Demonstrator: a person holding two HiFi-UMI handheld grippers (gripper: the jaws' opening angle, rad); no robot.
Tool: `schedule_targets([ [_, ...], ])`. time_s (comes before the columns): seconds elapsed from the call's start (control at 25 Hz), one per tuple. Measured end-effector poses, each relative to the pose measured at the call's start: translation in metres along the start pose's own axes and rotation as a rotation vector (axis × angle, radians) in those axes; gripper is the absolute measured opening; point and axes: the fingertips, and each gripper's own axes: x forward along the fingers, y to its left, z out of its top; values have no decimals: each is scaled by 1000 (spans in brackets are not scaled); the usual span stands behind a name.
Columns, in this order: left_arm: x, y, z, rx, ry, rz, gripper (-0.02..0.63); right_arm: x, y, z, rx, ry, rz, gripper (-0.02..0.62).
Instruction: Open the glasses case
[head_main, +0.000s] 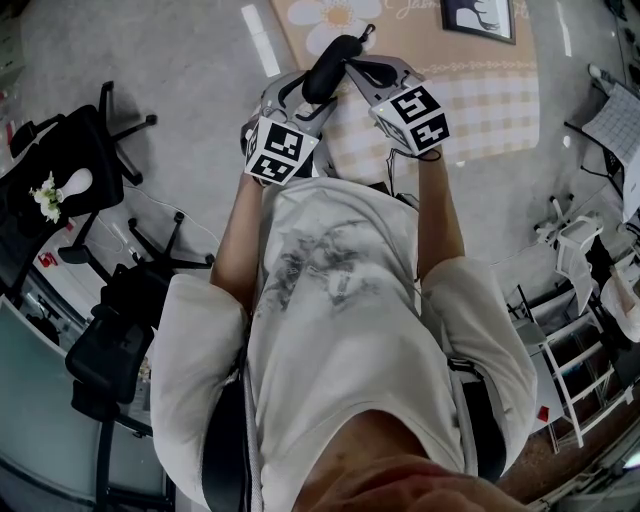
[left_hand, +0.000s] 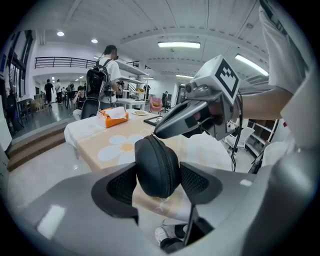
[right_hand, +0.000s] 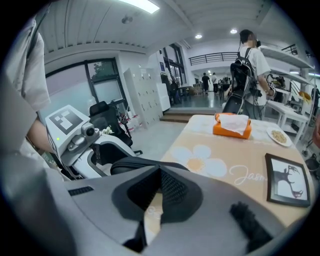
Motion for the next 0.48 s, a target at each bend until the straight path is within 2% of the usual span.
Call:
schedule_targets([
  [0.24,-36,17,-37,-13,-7,6,279,33,36,5,-12,20,-13,14],
  [0.48,-36,18,-42,-19,4,8,278,37,30,4,-9,31,-24,15],
])
